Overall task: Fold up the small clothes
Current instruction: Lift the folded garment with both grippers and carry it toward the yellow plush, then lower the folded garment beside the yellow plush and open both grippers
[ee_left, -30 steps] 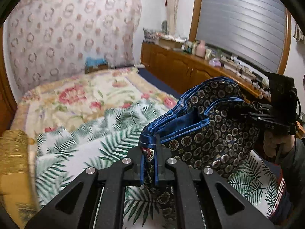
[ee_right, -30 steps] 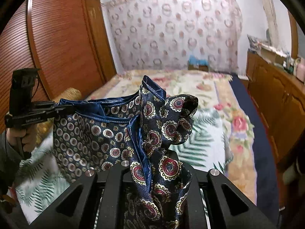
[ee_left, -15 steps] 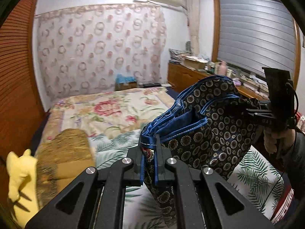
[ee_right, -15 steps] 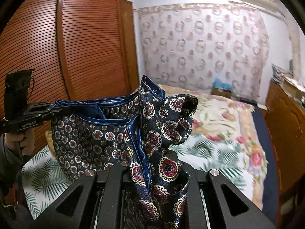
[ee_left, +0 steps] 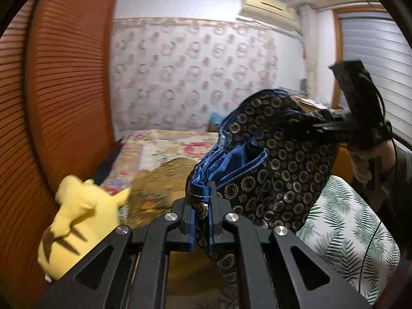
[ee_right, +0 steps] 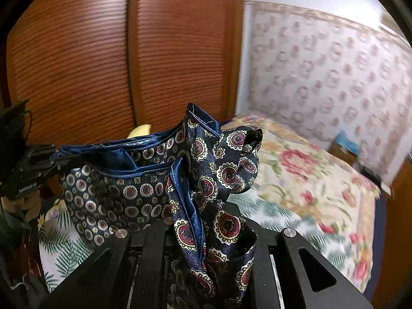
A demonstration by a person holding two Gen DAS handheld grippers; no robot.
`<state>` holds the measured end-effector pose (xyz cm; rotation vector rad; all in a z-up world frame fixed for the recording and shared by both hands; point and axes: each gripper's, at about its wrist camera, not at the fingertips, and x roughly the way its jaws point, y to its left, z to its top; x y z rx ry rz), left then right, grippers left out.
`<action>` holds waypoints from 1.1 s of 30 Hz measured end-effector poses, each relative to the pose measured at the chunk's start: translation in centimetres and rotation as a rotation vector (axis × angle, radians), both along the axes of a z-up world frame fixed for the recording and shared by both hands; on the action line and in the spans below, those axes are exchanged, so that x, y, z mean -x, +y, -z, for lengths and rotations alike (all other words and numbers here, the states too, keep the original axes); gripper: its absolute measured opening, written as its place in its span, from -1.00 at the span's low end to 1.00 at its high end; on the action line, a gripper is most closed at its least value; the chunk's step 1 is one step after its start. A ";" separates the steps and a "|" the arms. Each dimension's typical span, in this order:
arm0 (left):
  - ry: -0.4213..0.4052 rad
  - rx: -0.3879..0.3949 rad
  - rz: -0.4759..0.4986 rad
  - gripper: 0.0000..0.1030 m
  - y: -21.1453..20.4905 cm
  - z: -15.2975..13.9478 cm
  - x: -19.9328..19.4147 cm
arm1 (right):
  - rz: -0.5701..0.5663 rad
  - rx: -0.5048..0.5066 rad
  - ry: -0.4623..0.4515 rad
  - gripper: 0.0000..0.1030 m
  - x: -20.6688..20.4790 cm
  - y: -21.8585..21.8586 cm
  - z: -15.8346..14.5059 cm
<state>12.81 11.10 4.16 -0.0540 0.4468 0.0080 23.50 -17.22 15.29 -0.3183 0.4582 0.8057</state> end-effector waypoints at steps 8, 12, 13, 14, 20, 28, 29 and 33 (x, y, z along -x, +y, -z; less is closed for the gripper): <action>0.092 0.065 -0.158 -0.85 6.0 5.6 1.0 | -0.130 0.132 0.016 -0.74 -6.4 9.5 0.2; 0.153 0.095 -0.196 -0.85 6.4 8.4 1.3 | -0.127 0.185 0.041 -0.62 -10.0 13.7 1.8; 0.162 0.101 -0.200 -0.85 6.4 8.9 1.4 | -0.112 0.182 0.064 -0.49 -11.1 14.4 2.1; 0.166 0.105 -0.204 -0.85 6.4 9.2 1.6 | -0.092 0.175 0.086 -0.44 -12.0 15.1 2.2; 0.172 0.120 -0.213 -0.85 6.9 10.0 1.9 | -0.053 0.089 0.051 0.35 -12.3 14.5 1.6; 0.170 0.102 -0.217 -0.82 6.9 9.5 1.8 | -0.016 0.092 0.035 0.35 -11.1 11.3 5.2; 0.171 0.097 -0.218 -0.79 6.9 9.4 1.9 | -0.015 0.102 0.054 0.35 -11.3 10.7 6.2; 0.152 0.070 -0.229 -0.33 6.6 8.6 2.3 | -0.019 0.125 0.127 0.35 -11.4 11.3 9.8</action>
